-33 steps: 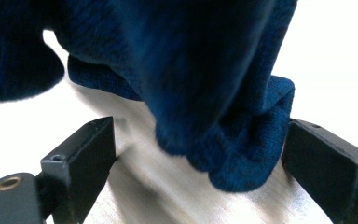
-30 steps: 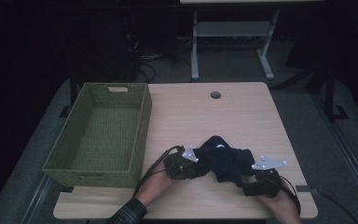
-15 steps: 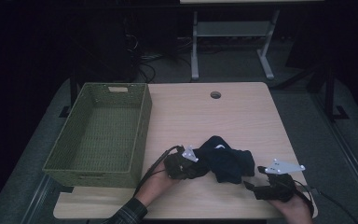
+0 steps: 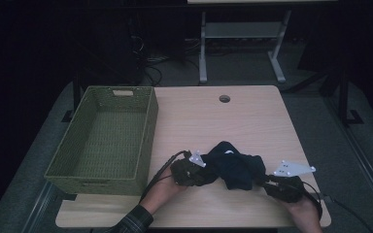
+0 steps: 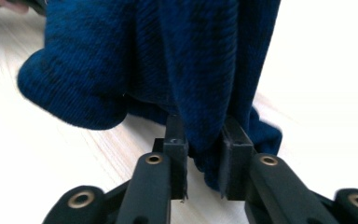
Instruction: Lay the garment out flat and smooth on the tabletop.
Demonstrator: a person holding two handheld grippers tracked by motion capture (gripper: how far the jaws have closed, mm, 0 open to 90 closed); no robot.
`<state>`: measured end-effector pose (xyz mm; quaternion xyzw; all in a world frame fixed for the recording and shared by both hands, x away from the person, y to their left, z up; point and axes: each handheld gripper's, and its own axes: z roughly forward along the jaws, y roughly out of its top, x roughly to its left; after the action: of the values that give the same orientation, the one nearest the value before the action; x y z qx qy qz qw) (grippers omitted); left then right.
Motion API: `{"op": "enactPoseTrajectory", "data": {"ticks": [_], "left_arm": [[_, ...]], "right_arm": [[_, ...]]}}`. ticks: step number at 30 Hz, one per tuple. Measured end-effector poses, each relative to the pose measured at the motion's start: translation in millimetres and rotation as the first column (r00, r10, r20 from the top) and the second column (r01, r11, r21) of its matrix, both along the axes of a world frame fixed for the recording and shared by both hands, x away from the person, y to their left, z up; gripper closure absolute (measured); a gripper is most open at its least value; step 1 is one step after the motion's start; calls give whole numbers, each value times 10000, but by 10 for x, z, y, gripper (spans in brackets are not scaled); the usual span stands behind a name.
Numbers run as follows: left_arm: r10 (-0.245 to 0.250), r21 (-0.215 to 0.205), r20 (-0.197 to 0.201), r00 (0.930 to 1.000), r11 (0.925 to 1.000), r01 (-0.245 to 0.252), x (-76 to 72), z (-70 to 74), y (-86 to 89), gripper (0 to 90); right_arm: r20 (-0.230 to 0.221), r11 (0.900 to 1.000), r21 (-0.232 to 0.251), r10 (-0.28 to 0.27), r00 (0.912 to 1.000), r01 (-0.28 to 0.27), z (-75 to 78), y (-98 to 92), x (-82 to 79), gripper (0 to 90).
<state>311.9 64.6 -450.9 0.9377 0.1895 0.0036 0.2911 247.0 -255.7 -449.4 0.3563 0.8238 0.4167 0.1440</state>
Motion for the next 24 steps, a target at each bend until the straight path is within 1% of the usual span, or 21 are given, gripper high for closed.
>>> {"op": "enactPoseTrajectory", "data": {"ticks": [2, 4, 6, 7, 9, 10, 12, 13, 14, 15, 17, 18, 19, 24], "left_arm": [[-18, 22, 22, 10000, 10000, 18, -1, 1, -1, 895], [24, -23, -58, 10000, 10000, -24, 5, -1, 0, 895], [-27, 45, -62, 10000, 10000, 27, 9, 4, -2, 896], [-35, 63, -47, 10000, 10000, 36, 9, 5, -3, 896], [-33, 82, -10, 10000, 10000, 33, 6, 6, -6, 896], [-146, 184, 84, 9999, 9997, 144, 11, 11, -3, 896], [-172, 229, 97, 9998, 9996, 170, 11, 13, -5, 896], [-138, 216, 108, 9998, 9997, 135, 9, 12, -8, 896], [-121, 200, 67, 9999, 9997, 119, 7, 11, -9, 896], [-114, 190, 51, 9999, 9998, 113, 8, 11, -9, 896], [-195, 223, 85, 9998, 9996, 193, 17, 12, -4, 896], [-146, 176, 56, 9999, 9997, 145, 17, 10, -5, 896], [-60, 84, 12, 10000, 9999, 60, 15, 5, -9, 896], [-41, 43, -59, 10000, 10000, 42, 21, 4, -6, 897]], "right_arm": [[-36, 9999, 106, 27, 10000, -26, 37, -3, 9, 784], [-43, 9997, 224, 76, 10000, -75, 77, -5, 27, 788], [-75, 9995, 293, 104, 9999, -101, 118, -10, 47, 791], [-111, 9991, 401, 98, 9999, -94, 153, -13, 57, 792], [-68, 9985, 536, 96, 9999, -92, 213, -22, 81, 794], [-31, 9984, 567, 78, 10000, -76, 251, -22, 94, 794], [72, 9980, 630, 26, 10000, -31, 323, -19, 126, 795], [67, 9978, 665, -18, 10000, 13, 366, -14, 149, 795], [238, 9980, 637, 0, 9997, -16, 413, -9, 185, 796], [185, 9979, 643, -70, 9998, 58, 450, 2, 205, 796], [261, 9980, 631, -87, 9996, 71, 516, 24, 261, 796], [306, 9982, 593, -88, 9995, 70, 548, 34, 291, 796], [381, 9985, 549, -82, 9992, 61, 574, 45, 323, 796], [519, 9980, 608, -192, 9985, 160, 680, 65, 487, 797]]}}
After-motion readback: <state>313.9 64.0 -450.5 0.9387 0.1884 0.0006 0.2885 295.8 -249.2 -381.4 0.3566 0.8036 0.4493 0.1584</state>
